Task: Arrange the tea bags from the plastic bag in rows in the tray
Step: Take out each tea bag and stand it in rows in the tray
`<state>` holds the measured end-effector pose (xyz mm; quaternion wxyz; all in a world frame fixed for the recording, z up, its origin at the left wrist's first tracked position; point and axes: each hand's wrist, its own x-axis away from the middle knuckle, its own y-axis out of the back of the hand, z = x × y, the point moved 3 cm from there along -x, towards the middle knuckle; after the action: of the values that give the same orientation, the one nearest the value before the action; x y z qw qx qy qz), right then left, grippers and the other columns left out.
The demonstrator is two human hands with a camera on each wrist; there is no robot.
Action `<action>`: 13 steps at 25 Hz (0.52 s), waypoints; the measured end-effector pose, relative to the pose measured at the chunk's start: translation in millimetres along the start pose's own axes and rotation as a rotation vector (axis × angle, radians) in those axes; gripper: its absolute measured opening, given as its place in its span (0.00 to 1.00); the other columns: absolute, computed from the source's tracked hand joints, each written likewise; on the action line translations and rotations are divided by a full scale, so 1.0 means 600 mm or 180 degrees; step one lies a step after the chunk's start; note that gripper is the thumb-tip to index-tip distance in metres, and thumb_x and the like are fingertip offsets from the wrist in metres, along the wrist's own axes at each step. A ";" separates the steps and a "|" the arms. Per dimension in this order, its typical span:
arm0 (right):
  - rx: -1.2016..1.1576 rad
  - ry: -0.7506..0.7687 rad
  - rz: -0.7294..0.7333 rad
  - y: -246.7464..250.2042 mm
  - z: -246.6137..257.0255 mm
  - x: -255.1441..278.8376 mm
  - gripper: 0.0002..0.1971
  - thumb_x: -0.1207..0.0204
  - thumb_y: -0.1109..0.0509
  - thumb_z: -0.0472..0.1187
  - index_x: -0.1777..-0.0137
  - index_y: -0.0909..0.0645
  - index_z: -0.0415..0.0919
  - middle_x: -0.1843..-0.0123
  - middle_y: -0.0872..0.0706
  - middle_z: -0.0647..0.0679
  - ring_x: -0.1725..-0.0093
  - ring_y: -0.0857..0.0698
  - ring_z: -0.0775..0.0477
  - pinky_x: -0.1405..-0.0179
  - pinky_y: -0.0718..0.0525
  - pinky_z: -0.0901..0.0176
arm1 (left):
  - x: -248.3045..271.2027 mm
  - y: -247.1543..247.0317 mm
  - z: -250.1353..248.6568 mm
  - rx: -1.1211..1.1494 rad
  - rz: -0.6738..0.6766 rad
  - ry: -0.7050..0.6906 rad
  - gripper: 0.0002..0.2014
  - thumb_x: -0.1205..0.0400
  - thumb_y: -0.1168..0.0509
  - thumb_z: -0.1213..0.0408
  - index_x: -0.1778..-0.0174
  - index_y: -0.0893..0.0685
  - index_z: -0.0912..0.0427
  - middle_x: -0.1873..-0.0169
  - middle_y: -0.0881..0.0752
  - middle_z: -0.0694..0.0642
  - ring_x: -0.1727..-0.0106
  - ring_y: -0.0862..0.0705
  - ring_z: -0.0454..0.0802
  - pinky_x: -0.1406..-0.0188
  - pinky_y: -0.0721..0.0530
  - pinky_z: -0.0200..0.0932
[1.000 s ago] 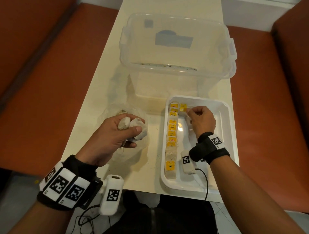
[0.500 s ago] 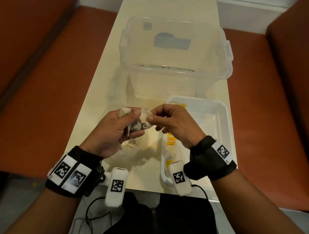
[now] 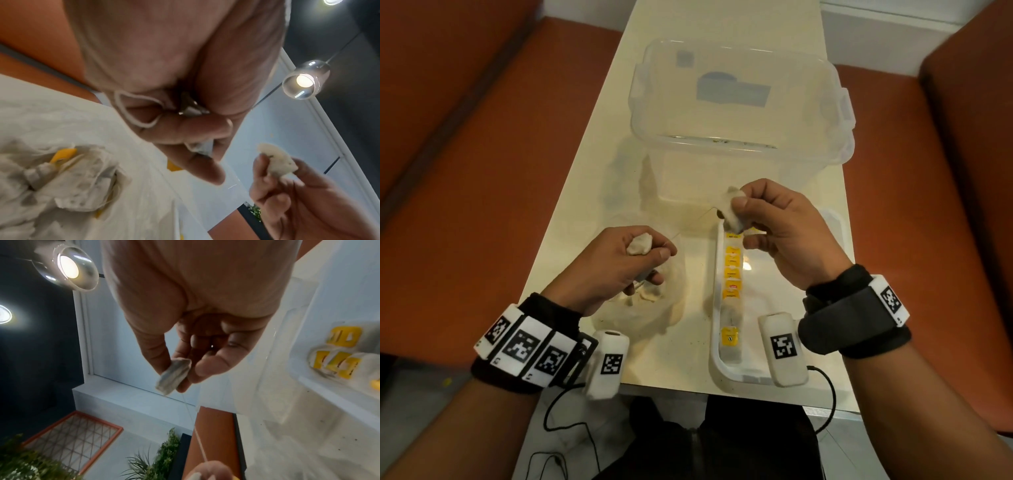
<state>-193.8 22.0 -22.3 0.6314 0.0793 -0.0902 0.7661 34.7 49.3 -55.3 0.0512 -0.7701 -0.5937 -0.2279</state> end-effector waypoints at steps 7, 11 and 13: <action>0.0753 0.0052 -0.0249 0.020 -0.044 0.002 0.07 0.21 0.25 0.37 0.45 0.14 0.40 0.54 0.08 0.39 0.57 0.09 0.39 0.64 0.16 0.59 | -0.004 -0.014 -0.023 0.1060 0.0131 0.0151 0.07 0.21 0.32 0.62 0.52 0.13 0.61 0.61 0.10 0.57 0.57 0.09 0.48 0.79 0.26 0.33; 0.0625 -0.0180 -0.0257 0.007 -0.069 0.009 0.04 0.19 0.26 0.40 0.47 0.11 0.43 0.54 0.09 0.36 0.60 0.10 0.45 0.61 0.16 0.54 | -0.015 -0.038 -0.037 0.1245 0.0127 0.0059 0.05 0.22 0.30 0.64 0.52 0.15 0.57 0.62 0.10 0.57 0.61 0.10 0.47 0.80 0.28 0.32; 0.0425 -0.0309 -0.0157 0.000 -0.074 0.016 0.05 0.18 0.28 0.41 0.48 0.11 0.44 0.56 0.07 0.39 0.59 0.10 0.48 0.62 0.16 0.57 | -0.027 -0.052 -0.038 0.1080 -0.0033 -0.0046 0.04 0.20 0.29 0.67 0.53 0.16 0.55 0.63 0.10 0.54 0.63 0.11 0.46 0.80 0.29 0.33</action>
<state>-196.0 41.5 -63.0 0.6383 0.1605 -0.0675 0.7499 -4.4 36.2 -47.6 0.1749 -0.7489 -0.6279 -0.1191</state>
